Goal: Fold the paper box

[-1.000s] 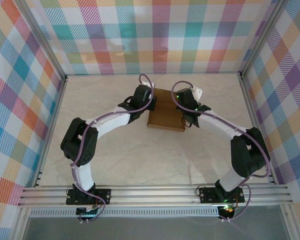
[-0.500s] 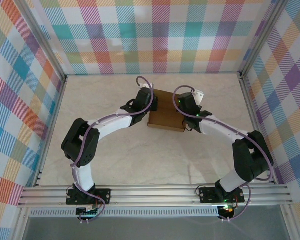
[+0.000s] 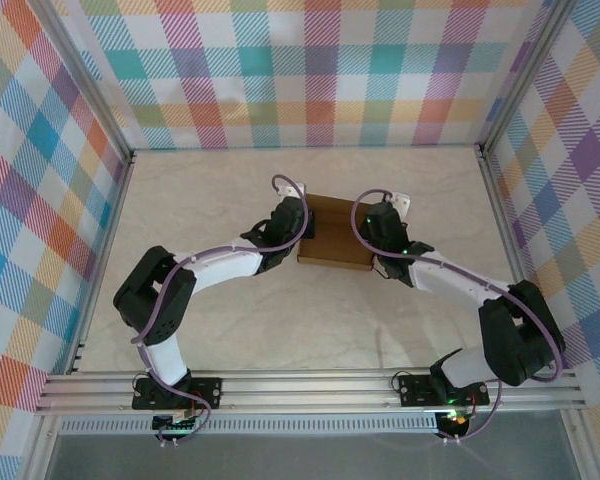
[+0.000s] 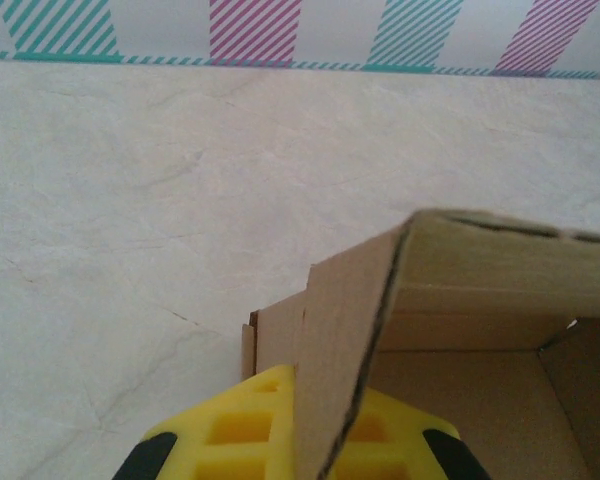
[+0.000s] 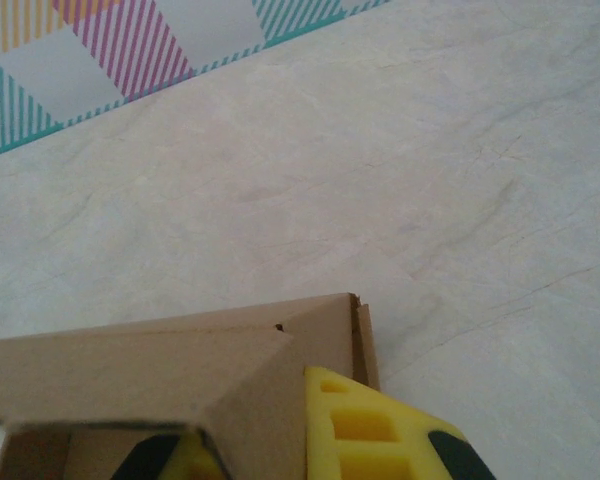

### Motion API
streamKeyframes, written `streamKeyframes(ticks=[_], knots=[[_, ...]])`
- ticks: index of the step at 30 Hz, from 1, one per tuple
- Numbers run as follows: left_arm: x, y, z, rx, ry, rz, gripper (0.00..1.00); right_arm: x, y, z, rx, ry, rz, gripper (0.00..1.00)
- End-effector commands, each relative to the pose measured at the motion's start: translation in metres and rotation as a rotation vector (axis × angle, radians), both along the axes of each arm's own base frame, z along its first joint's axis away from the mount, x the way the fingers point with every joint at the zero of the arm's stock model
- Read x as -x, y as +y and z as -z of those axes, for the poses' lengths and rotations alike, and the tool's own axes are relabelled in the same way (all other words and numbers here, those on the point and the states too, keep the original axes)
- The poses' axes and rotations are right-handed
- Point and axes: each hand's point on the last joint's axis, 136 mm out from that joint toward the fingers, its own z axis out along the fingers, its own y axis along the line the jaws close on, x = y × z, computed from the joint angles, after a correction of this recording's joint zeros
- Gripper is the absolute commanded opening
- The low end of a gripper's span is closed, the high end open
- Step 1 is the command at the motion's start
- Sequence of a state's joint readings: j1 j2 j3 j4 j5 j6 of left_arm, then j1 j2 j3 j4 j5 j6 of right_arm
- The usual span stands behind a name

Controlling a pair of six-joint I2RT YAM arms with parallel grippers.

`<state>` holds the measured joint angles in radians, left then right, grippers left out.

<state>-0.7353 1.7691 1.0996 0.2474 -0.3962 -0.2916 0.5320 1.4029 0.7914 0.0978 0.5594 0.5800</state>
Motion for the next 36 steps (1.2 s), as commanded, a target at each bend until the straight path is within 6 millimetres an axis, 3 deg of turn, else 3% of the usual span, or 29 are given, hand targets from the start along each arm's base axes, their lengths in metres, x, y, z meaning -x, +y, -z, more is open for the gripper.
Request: streamKeyframes(ticks=[1,17,36], knots=[[0.008,0.003,-0.006,0.015,-0.038,-0.029,0.00,0.003,0.004,-0.014,-0.046,-0.073,-0.031,0.00],[0.039,0.014,0.034,-0.031,-0.044,-0.085,0.00,0.040,-0.007,0.024,-0.037,-0.025,-0.076,0.00],[0.060,0.011,0.054,-0.068,-0.022,-0.092,0.00,0.054,-0.012,0.045,-0.031,-0.029,-0.095,0.01]])
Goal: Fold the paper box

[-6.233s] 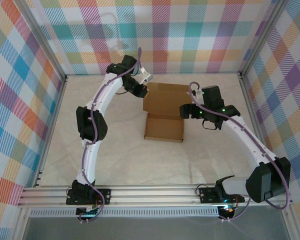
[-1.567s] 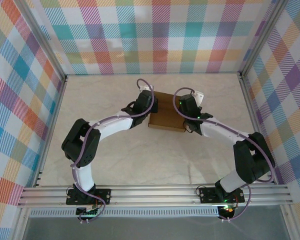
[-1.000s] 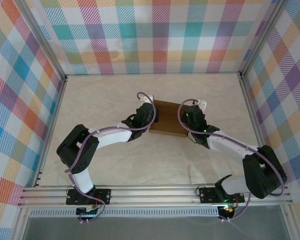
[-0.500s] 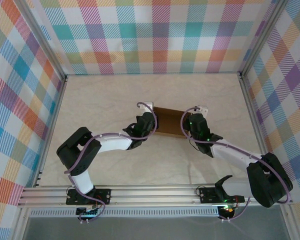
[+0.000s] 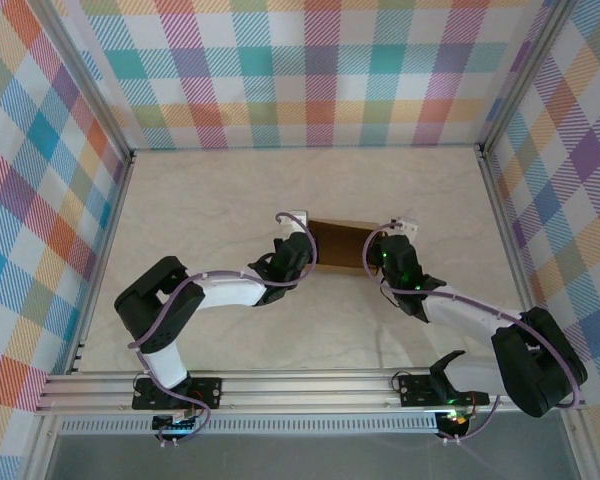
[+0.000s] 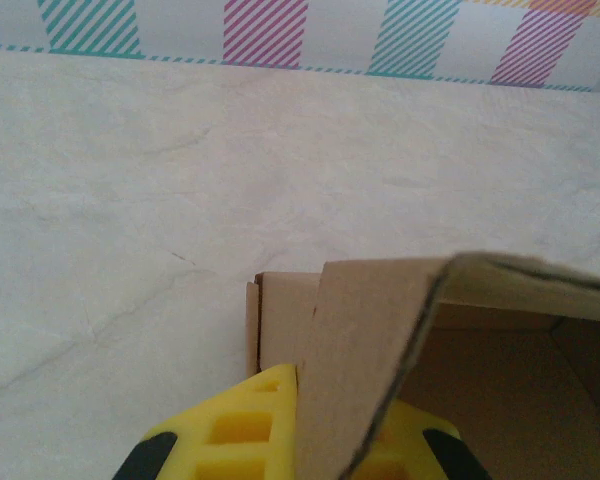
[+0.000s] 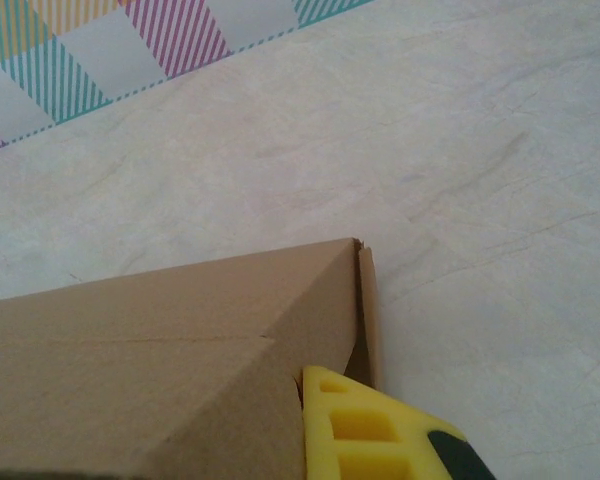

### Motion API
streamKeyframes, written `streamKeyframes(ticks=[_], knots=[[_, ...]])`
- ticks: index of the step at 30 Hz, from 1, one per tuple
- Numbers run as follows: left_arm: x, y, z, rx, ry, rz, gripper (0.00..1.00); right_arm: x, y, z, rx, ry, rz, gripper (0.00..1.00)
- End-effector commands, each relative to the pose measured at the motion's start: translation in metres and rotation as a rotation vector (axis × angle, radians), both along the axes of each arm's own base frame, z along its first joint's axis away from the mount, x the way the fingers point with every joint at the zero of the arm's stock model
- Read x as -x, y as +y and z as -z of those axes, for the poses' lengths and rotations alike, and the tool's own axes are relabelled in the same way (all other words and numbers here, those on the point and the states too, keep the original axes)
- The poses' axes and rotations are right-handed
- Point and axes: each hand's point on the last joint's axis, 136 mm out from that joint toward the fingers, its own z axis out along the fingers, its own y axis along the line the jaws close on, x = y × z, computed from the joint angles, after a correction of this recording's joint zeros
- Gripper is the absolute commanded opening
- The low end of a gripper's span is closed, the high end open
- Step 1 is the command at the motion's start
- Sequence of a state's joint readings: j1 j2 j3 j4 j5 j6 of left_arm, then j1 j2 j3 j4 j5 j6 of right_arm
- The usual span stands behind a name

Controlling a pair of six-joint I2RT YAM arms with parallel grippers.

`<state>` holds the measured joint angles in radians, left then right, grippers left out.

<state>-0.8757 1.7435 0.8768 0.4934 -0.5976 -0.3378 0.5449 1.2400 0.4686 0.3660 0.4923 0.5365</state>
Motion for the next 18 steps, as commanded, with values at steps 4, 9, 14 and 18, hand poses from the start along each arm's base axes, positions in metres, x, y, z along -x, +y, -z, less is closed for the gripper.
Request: streamKeyframes(ticks=[4,9,14,18], knots=[[0.016,0.018,0.034,-0.092,0.075,-0.043,0.00,0.015,-0.008,0.015,0.019,0.041,-0.003,0.03],[0.016,0.020,0.035,-0.125,0.068,-0.053,0.00,0.018,-0.010,-0.001,0.024,0.010,-0.010,0.20],[0.015,0.022,0.038,-0.153,0.071,-0.064,0.00,0.023,-0.012,-0.018,0.023,-0.017,-0.024,0.59],[0.015,0.020,0.038,-0.161,0.067,-0.058,0.00,0.032,-0.017,-0.030,0.019,-0.033,-0.031,0.75]])
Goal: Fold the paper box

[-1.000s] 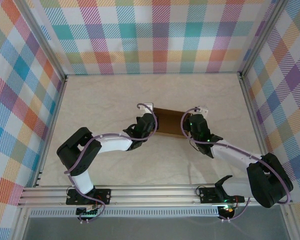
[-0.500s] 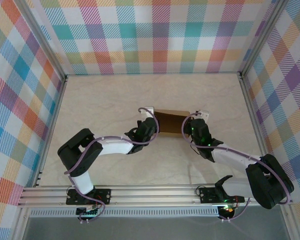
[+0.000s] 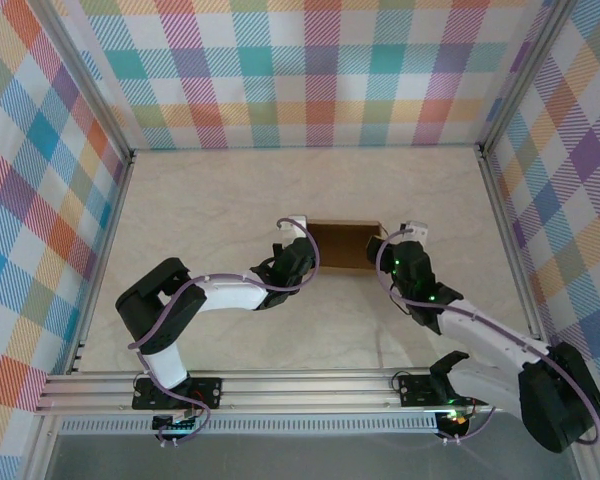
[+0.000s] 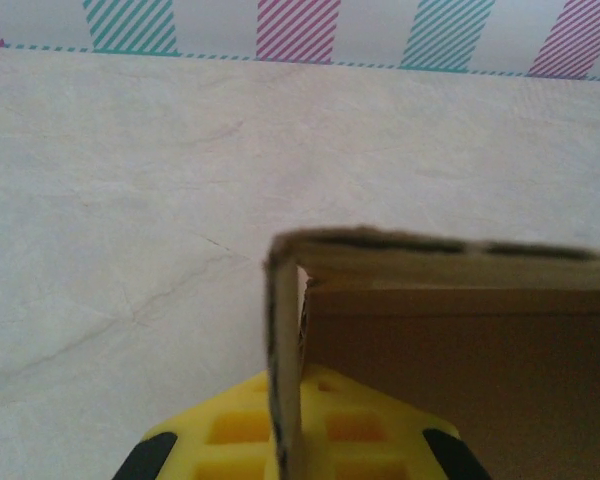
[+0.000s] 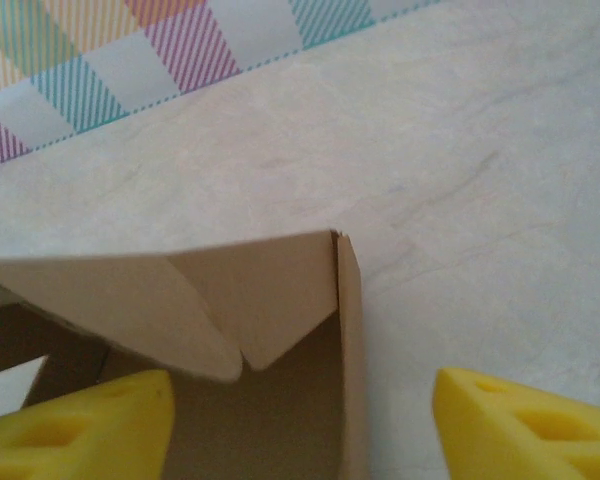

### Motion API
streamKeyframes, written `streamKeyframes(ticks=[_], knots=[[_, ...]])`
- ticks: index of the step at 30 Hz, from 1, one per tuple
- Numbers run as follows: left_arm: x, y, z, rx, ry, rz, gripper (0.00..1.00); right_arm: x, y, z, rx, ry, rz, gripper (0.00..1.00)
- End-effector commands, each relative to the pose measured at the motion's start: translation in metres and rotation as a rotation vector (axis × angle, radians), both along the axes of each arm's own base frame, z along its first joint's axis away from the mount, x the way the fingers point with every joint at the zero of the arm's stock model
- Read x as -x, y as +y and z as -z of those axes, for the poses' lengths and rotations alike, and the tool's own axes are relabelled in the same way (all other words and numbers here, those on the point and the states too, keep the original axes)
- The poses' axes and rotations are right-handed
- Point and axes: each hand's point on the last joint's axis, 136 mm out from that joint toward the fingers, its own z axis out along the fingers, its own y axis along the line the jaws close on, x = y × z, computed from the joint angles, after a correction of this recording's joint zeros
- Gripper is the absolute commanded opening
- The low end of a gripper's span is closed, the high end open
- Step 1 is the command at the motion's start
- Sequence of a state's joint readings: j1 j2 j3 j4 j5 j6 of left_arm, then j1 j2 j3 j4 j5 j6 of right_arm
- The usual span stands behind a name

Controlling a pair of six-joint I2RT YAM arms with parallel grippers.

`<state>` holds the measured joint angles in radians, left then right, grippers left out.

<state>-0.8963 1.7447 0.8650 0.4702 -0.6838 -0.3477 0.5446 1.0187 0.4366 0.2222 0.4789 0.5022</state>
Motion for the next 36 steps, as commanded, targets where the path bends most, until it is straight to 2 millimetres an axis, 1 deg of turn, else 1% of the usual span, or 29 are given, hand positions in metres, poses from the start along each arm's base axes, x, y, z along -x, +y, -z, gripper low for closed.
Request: streamKeyframes(ticks=[1,4,7,11,13,14,18,20,22,24,27,32,36], knots=[[0.009,0.010,0.033,-0.121,0.076,0.001,0.00,0.010,-0.006,-0.006,0.015,0.002,-0.007,0.77],[0.009,0.009,0.033,-0.143,0.076,0.006,0.00,0.020,-0.011,-0.017,0.005,-0.020,-0.011,0.81],[0.008,0.008,0.033,-0.162,0.071,0.009,0.00,0.030,-0.018,-0.031,-0.028,-0.043,0.000,0.80],[0.008,0.005,0.030,-0.175,0.062,0.016,0.00,0.038,-0.017,-0.060,-0.107,-0.058,-0.024,0.80],[0.008,0.003,0.028,-0.169,0.056,0.017,0.00,0.037,-0.015,-0.072,-0.140,-0.039,-0.029,0.80],[0.009,0.002,0.028,-0.167,0.053,0.020,0.00,0.034,-0.015,-0.076,-0.156,-0.016,-0.026,0.81],[0.011,-0.001,0.025,-0.166,0.042,0.026,0.00,0.013,-0.007,-0.081,-0.189,0.103,-0.020,0.88],[0.013,-0.002,0.025,-0.176,0.040,0.029,0.00,-0.001,-0.004,-0.079,-0.179,0.131,-0.013,0.88],[0.013,-0.002,0.025,-0.190,0.036,0.029,0.00,-0.015,-0.001,-0.073,-0.176,0.170,-0.009,0.89],[0.014,-0.003,0.025,-0.197,0.037,0.029,0.00,-0.029,0.004,-0.065,-0.160,0.217,-0.020,0.89],[0.015,-0.003,0.024,-0.191,0.033,0.032,0.04,-0.041,0.011,-0.044,-0.119,0.303,-0.030,0.90],[0.016,-0.003,0.025,-0.190,0.041,0.041,0.16,-0.044,0.016,-0.013,-0.120,0.367,-0.028,0.89],[0.021,-0.003,0.024,-0.188,0.057,0.050,0.27,-0.042,0.016,0.000,-0.122,0.388,-0.023,0.89]])
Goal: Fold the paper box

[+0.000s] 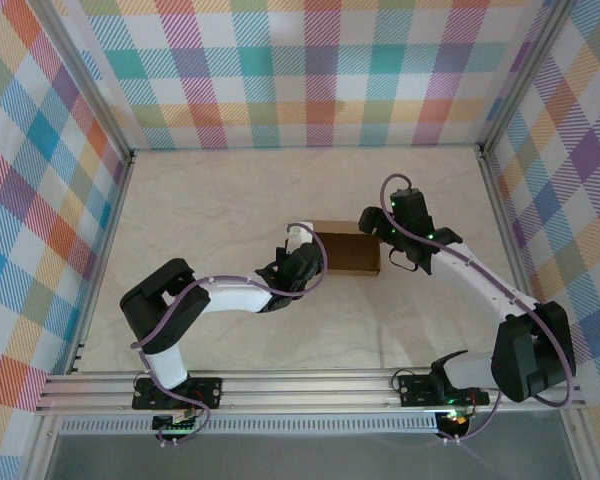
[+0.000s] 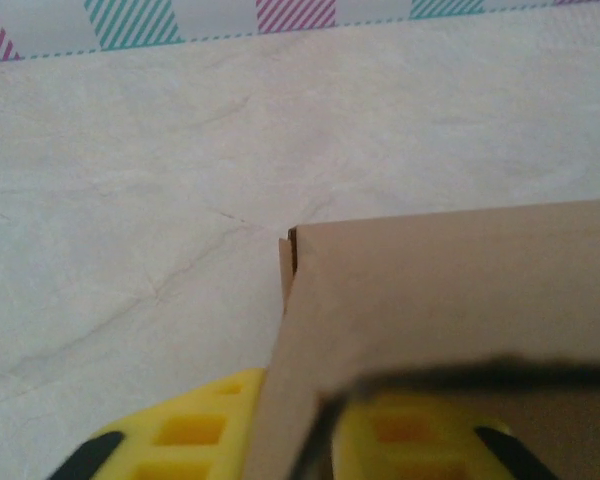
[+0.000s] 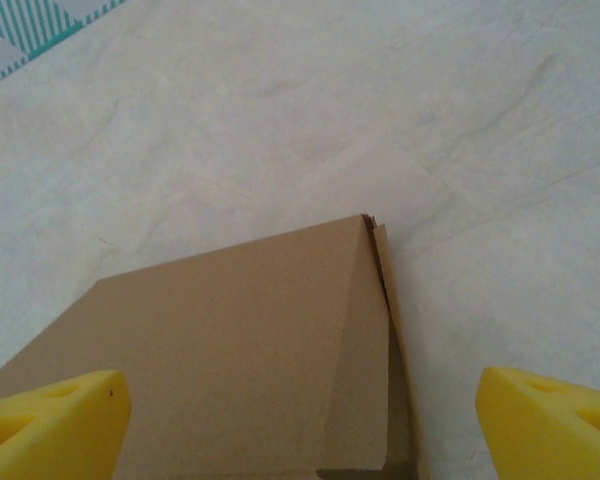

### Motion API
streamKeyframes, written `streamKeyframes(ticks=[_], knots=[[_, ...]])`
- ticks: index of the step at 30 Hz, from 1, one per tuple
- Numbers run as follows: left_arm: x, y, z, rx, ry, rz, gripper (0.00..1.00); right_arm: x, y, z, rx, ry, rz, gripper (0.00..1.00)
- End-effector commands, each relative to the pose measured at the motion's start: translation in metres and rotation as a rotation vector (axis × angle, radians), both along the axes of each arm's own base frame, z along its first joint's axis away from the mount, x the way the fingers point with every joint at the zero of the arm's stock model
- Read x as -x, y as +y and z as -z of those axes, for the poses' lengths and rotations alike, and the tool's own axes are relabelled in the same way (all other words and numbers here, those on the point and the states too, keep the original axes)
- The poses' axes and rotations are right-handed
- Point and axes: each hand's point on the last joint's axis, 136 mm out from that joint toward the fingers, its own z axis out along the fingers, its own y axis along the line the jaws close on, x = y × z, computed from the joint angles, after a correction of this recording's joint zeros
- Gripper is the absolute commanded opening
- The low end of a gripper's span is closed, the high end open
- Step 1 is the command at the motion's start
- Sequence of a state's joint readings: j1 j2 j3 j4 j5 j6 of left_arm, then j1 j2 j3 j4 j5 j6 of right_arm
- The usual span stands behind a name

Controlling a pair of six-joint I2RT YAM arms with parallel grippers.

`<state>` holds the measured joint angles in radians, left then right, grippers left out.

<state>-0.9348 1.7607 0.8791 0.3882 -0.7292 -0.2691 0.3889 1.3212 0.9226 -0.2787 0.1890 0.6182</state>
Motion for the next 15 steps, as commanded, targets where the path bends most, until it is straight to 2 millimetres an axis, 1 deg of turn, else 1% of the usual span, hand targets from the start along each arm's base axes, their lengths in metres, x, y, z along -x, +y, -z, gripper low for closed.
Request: streamKeyframes(ticks=[1,2,5,6,7,10,12,13,14,15], knots=[[0.010,0.001,0.009,-0.034,0.036,0.020,0.29,0.001,0.002,0.009,-0.020,0.020,0.001,0.89],[0.012,0.001,0.008,-0.031,0.039,0.024,0.32,0.001,0.002,0.011,-0.020,0.025,0.001,0.89],[0.020,0.004,0.003,-0.013,0.047,0.035,0.35,0.000,0.003,0.015,-0.017,0.032,0.000,0.89],[0.022,0.006,0.002,-0.002,0.054,0.032,0.43,0.000,0.003,0.015,-0.015,0.033,-0.001,0.89],[0.024,0.007,0.002,0.007,0.063,0.034,0.45,-0.001,0.002,0.017,-0.013,0.035,0.001,0.89],[0.035,0.011,-0.004,0.038,0.087,0.053,0.62,0.000,0.003,0.020,-0.013,0.040,-0.002,0.89],[0.046,0.015,-0.008,0.055,0.102,0.067,0.67,0.000,0.003,0.023,-0.013,0.044,-0.002,0.89],[0.051,0.018,-0.010,0.059,0.105,0.070,0.72,0.000,0.003,0.023,-0.013,0.046,-0.004,0.89],[0.057,0.021,-0.012,0.059,0.110,0.082,0.73,0.000,0.003,0.027,-0.012,0.053,-0.004,0.89],[0.063,0.022,-0.015,0.061,0.116,0.102,0.79,0.001,0.003,0.029,-0.010,0.057,-0.006,0.89]])
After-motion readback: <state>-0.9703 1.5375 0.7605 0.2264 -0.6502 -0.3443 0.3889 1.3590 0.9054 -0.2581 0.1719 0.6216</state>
